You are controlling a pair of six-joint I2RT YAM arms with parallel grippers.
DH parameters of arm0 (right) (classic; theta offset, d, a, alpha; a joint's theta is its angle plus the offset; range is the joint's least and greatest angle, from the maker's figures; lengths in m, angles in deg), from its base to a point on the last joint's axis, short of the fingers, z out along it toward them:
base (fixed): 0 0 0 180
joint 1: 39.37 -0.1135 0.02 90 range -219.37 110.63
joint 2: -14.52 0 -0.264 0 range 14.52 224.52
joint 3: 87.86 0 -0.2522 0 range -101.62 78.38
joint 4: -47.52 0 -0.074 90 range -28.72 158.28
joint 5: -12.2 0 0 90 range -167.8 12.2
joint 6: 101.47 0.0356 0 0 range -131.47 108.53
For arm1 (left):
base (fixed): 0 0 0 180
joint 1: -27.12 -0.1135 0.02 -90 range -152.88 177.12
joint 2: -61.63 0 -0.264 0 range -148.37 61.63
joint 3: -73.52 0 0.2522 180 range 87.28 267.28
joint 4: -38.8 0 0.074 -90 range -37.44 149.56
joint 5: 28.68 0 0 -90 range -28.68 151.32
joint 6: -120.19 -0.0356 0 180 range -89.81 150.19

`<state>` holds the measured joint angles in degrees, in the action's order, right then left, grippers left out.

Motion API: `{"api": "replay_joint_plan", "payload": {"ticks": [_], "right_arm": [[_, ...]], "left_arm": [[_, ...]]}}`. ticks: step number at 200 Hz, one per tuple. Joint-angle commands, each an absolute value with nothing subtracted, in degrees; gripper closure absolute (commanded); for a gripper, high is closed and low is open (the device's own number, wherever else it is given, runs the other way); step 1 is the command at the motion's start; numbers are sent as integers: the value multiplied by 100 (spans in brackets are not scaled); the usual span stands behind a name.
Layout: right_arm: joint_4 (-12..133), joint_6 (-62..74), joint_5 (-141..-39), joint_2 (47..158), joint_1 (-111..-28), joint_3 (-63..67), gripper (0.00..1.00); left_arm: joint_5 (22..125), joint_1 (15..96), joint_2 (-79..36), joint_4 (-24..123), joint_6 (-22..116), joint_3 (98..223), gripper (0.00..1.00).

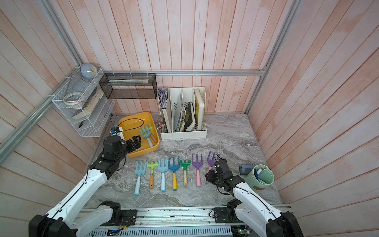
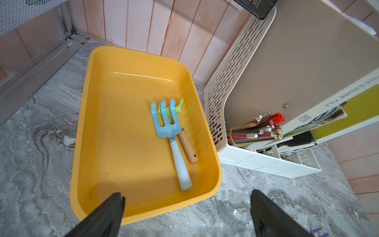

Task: Take the hand rake out of the storage box
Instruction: Place the rake at the center of the board.

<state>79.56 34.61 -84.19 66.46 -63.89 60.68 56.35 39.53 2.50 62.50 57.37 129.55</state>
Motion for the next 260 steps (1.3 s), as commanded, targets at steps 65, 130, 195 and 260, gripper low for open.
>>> {"api": "replay_joint_plan", "payload": {"ticks": [65,130,195,260], "right_arm": [[7470,3060,-7639,8030,-6432,5473,63],[7372,2935,-7925,7970,-6756,5811,82],[8549,2721,-7713,8146,-6815,5175,82],[8860,2168,-7909,8464,-6790,4594,76]], "left_arm": [[5489,3882,292,6250,5665,12937,0],[5350,3846,535,6152,5688,12778,0],[5323,3824,547,6181,5656,12773,0],[5290,3828,608,6157,5647,12719,0]]}}
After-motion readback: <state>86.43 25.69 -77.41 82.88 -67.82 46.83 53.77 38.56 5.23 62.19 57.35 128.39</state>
